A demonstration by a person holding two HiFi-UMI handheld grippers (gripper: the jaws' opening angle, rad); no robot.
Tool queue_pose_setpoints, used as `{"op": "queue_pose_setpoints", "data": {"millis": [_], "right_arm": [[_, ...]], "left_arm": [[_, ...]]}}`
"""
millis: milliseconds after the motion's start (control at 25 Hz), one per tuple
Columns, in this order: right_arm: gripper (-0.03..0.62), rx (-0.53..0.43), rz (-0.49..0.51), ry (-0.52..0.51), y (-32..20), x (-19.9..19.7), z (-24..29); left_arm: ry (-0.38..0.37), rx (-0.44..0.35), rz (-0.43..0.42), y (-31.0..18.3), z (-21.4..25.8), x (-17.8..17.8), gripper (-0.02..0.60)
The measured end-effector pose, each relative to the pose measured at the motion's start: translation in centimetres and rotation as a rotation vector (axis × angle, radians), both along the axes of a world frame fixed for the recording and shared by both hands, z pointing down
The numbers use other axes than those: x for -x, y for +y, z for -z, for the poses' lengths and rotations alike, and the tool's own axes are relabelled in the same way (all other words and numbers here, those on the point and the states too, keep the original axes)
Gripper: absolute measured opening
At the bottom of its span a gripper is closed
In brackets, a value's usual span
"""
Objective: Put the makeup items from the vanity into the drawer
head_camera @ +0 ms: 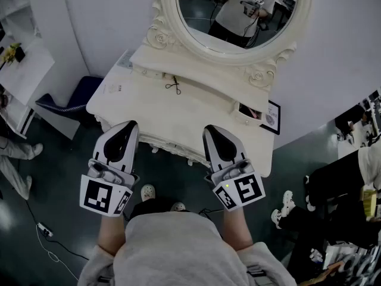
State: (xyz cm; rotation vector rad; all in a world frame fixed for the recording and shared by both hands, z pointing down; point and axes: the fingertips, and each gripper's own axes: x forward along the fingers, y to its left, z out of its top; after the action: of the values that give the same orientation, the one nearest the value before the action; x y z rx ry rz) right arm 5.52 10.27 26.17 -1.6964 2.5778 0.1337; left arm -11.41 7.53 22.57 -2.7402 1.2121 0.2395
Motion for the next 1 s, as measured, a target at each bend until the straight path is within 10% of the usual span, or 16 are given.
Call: {"op": "queue_pose_setpoints", "data": {"millis": [1000], "right_arm": [[0.026,0.012,-0.110,-0.036,-7.8,3.0,-1.2]], "left_arm": [[0.003,-0.010,-0.091,-9.0,-0.7,3.4,0.014]]}}
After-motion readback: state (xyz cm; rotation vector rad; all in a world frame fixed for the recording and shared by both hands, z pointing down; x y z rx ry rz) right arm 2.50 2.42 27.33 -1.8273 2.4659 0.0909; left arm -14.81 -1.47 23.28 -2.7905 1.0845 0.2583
